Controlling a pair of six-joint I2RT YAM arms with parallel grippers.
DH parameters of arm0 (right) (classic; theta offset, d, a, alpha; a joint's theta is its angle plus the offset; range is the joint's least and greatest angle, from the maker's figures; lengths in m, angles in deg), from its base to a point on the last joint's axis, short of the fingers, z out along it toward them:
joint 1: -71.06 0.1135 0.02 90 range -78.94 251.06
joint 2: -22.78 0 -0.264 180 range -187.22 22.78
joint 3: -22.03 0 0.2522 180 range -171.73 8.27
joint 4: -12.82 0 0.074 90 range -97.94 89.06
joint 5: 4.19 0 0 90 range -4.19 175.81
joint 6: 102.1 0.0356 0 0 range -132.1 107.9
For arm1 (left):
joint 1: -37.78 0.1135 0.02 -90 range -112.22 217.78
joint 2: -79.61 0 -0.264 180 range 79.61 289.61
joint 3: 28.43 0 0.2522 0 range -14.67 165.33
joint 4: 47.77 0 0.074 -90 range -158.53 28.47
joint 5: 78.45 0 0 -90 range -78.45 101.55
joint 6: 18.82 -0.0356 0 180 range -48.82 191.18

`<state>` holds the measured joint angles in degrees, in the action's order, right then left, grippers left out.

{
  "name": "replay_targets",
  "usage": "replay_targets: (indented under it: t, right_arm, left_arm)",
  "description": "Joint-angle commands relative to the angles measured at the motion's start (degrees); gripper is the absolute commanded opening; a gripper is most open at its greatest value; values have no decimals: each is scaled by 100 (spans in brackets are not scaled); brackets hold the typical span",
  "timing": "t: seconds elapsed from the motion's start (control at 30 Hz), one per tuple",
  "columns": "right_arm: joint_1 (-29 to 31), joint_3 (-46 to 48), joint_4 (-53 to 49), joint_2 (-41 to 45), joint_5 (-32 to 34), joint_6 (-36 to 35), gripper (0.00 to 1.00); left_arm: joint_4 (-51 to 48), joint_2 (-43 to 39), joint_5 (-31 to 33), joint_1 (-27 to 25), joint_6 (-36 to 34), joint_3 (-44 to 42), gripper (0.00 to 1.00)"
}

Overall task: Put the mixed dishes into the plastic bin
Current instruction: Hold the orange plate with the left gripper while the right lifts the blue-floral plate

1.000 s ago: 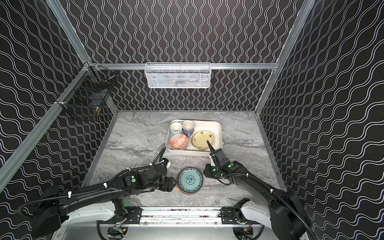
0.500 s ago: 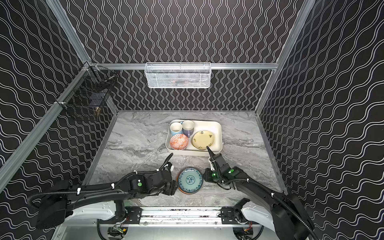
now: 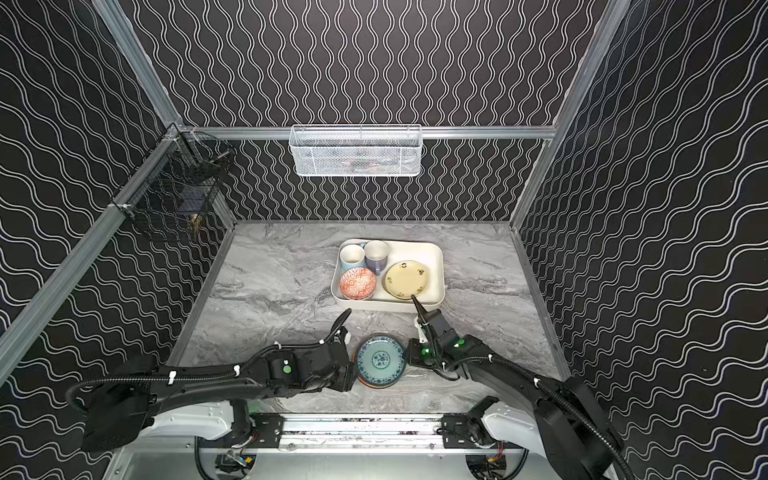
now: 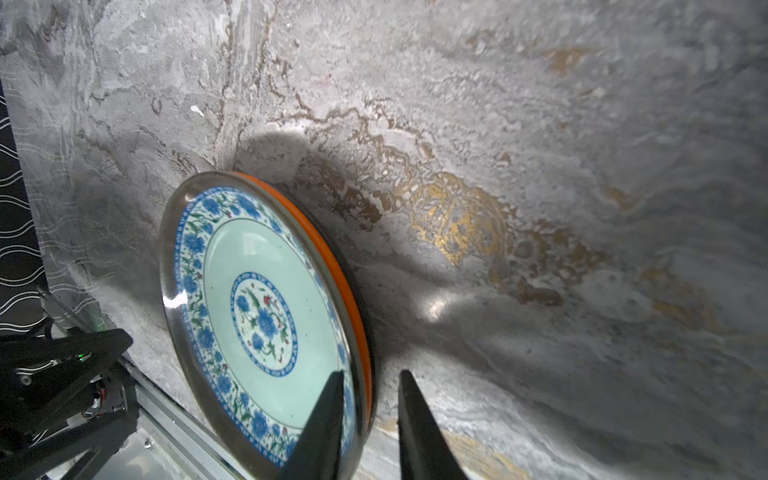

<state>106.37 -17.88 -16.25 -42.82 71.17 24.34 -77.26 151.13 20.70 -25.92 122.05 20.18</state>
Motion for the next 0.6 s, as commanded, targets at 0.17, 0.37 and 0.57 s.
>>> replay_targets:
  t: [0.17,0.37,0.57]
  right_arm:
    - [11,-21,87,-15,63,16,1]
    - [11,-91,-183,244,143,-33,0]
    - [4,-228,-452,652,58,-40,0]
  left_arm:
    - [140,129,58,0,6,96,61]
    - [-27,131,164,-2,-46,223,61]
    - [-477,-74,463,-2,-112,449,64]
